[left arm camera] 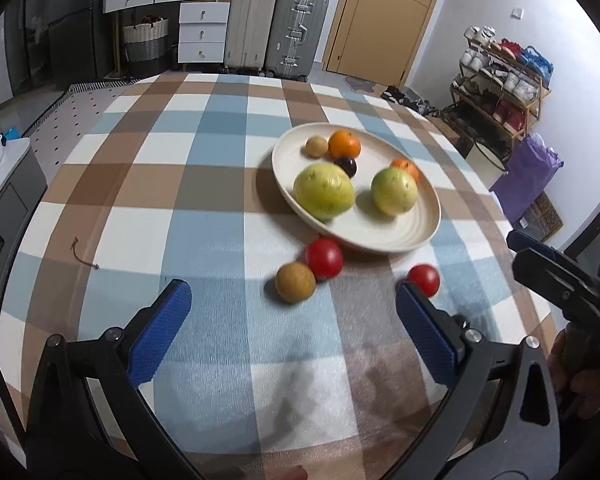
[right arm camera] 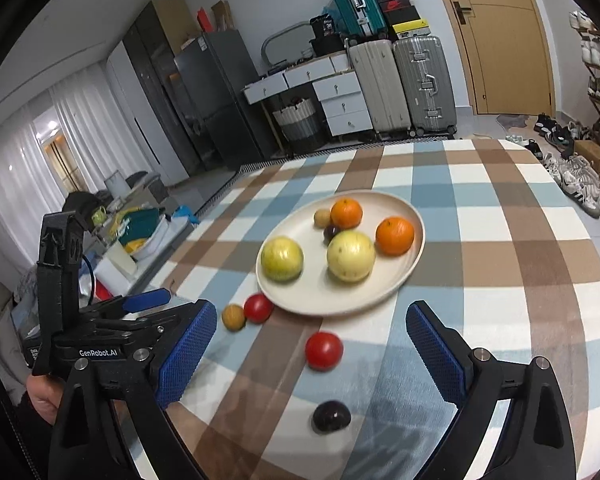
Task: Organize fruits
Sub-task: 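Withdraw both tools from the plate, then grasp a red tomato with the right gripper while left grasps the brown round fruit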
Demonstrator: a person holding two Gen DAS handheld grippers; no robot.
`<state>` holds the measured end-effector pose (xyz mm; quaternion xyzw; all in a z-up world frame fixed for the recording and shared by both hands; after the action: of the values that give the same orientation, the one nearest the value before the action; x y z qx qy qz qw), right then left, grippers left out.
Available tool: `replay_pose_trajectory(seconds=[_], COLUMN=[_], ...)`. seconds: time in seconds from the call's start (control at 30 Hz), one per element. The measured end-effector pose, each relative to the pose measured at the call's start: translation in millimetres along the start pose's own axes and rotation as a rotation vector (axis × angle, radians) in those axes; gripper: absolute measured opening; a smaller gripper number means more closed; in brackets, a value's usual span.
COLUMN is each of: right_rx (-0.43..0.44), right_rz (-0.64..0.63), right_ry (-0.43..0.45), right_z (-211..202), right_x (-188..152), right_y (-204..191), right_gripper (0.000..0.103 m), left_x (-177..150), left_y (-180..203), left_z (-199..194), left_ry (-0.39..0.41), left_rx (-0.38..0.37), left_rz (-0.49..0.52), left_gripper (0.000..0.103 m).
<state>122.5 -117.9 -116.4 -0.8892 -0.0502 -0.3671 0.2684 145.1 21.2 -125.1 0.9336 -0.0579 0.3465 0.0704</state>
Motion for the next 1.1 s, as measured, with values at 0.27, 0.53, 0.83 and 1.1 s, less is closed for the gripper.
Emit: replay_pose_trajectory(seconds=[0.27, 0.53, 0.83, 1.1], right_rx=[-0.029, -0.042, -0.044, -0.069], right_rz=[-0.004, -0.01, -0.022, -0.026], right_ry=[-0.065, -0.119, -0.153, -0.211], right_z=[23.9, 43.8, 57.9, 74.9], right_x=[-22.0, -33.1, -37.5, -44.4], right_y=[6.2, 11.3, 10.1, 13.1], right_gripper=[0.097, 0.085, 0.071, 0.031], left_x=[-13.0, -14.6, -16.0, -17.6], left_y=[-0.2, -8.9, -17.5, -25.4], left_z=[10.2, 19.2, 29.9, 36.5], left_ry=[-0.015, -0.027, -0.041, -0.052], left_rx=[-0.004, -0.013, -0.02, -0.018], left_rz=[-0.009, -0.038, -0.059, -0.07], left_gripper=[0.102, 0.102, 0.102, 0.102])
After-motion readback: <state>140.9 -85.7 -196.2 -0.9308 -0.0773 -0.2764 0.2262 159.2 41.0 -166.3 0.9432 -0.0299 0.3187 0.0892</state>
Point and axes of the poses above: each gripper's, at about its wrist camera, not at the fingertips, and z roughly the way its jaws point, y to its right, x to its top, the point moved 9 cm from there along z, roughly the way its jaws point, and after that the axes turned 9 degrees about z, right-handed, at the moved point
